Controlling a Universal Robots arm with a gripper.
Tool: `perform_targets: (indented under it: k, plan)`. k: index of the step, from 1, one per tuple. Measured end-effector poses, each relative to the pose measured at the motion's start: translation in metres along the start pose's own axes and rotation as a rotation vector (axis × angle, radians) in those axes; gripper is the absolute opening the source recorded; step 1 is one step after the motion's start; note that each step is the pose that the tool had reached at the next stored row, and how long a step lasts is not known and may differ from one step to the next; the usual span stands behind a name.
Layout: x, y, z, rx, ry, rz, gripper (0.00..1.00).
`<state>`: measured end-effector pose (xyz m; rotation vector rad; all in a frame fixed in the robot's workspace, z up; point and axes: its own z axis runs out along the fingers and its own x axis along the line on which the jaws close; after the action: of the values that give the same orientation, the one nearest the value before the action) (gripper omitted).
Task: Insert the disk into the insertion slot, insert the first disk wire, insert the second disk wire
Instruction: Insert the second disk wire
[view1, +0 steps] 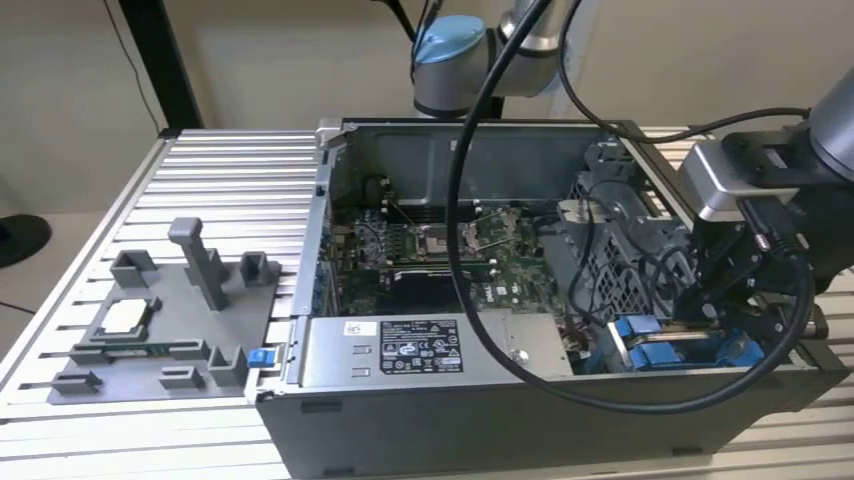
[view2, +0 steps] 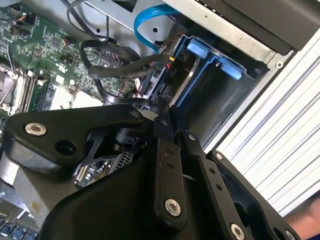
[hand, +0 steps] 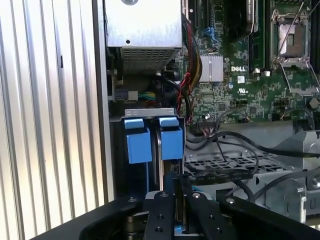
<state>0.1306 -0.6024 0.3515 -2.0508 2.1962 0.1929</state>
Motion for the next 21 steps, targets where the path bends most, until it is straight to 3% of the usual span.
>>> perform_targets:
  k: [9,21]
  plan:
    - [0.0,-0.0021,0.001,-0.0011,-0.0006,-0.006,0.0]
    - [-0.0024,-0.0061,0.0056,0.0004,-0.0008,-0.057,0.0]
